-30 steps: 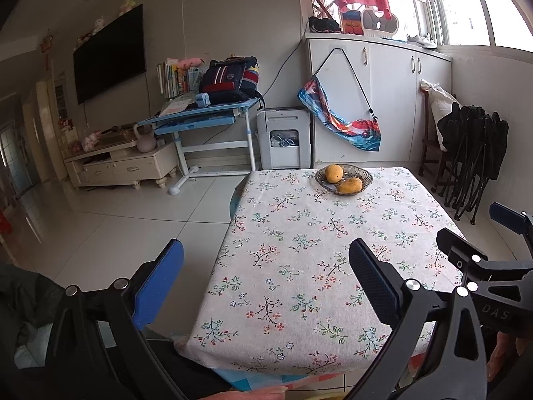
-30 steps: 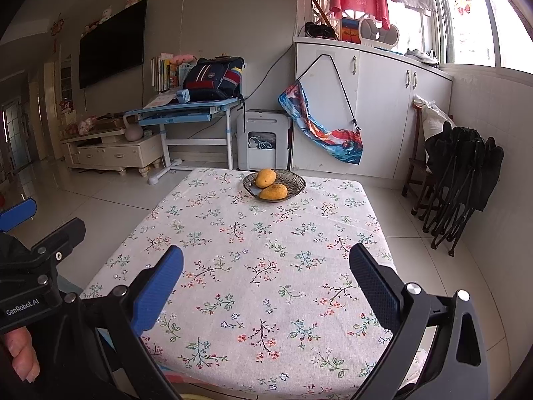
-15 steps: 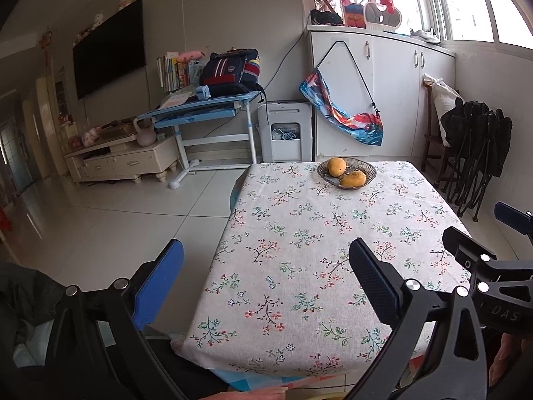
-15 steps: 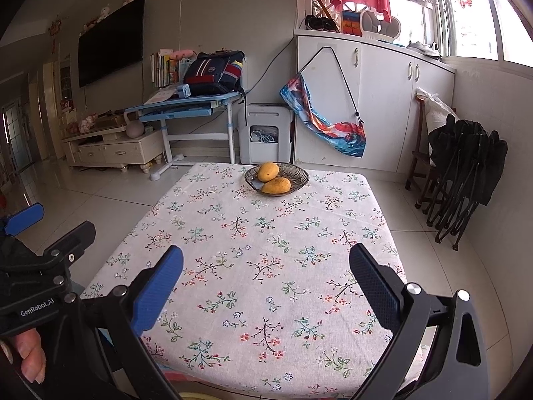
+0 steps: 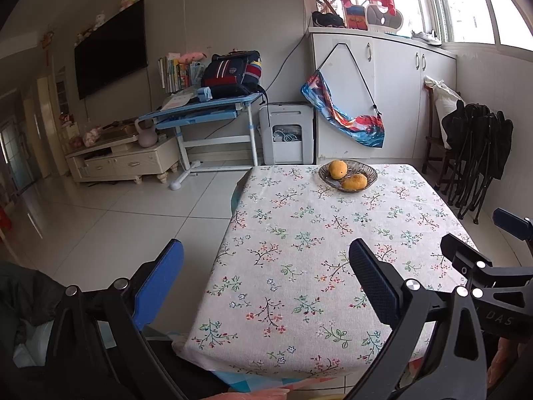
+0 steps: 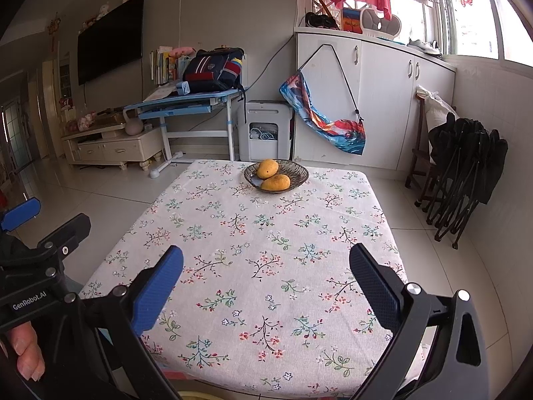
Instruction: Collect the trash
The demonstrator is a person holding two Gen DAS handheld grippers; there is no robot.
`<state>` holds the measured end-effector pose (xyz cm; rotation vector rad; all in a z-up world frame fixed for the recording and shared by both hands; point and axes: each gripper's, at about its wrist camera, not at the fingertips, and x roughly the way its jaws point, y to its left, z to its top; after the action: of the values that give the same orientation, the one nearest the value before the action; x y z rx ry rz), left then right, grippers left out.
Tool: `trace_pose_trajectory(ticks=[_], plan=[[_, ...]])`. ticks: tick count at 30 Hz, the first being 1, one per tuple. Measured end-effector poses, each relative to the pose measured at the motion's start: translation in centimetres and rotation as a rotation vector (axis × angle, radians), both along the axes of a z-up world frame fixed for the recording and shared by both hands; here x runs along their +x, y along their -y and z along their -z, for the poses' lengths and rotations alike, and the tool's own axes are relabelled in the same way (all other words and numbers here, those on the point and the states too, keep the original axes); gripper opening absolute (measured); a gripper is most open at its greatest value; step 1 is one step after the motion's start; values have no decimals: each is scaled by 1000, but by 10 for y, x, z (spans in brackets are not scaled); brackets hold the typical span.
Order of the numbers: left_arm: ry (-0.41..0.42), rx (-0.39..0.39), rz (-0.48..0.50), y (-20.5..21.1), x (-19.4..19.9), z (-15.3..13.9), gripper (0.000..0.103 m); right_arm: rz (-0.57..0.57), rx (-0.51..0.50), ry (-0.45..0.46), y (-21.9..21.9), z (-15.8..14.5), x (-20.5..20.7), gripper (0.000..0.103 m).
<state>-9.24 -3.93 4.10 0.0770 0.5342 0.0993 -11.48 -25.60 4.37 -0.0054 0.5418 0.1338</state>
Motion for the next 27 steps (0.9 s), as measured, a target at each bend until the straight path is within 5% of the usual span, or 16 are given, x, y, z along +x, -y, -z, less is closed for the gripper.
trace_pose_trajectory(ticks=[11, 15, 22, 27], plan=[[2, -1, -6, -1, 0, -2, 96, 0, 0, -1, 0, 0, 0, 96], [62, -27, -1, -5, -6, -4, 96, -1, 0, -7, 1, 3, 0, 96], [-16, -25, 0, -11, 9, 1, 96, 4, -8, -40, 1, 11, 11, 96], [-89, -13, -53, -19, 26, 9, 96, 12, -27, -108, 2, 22, 58, 96]])
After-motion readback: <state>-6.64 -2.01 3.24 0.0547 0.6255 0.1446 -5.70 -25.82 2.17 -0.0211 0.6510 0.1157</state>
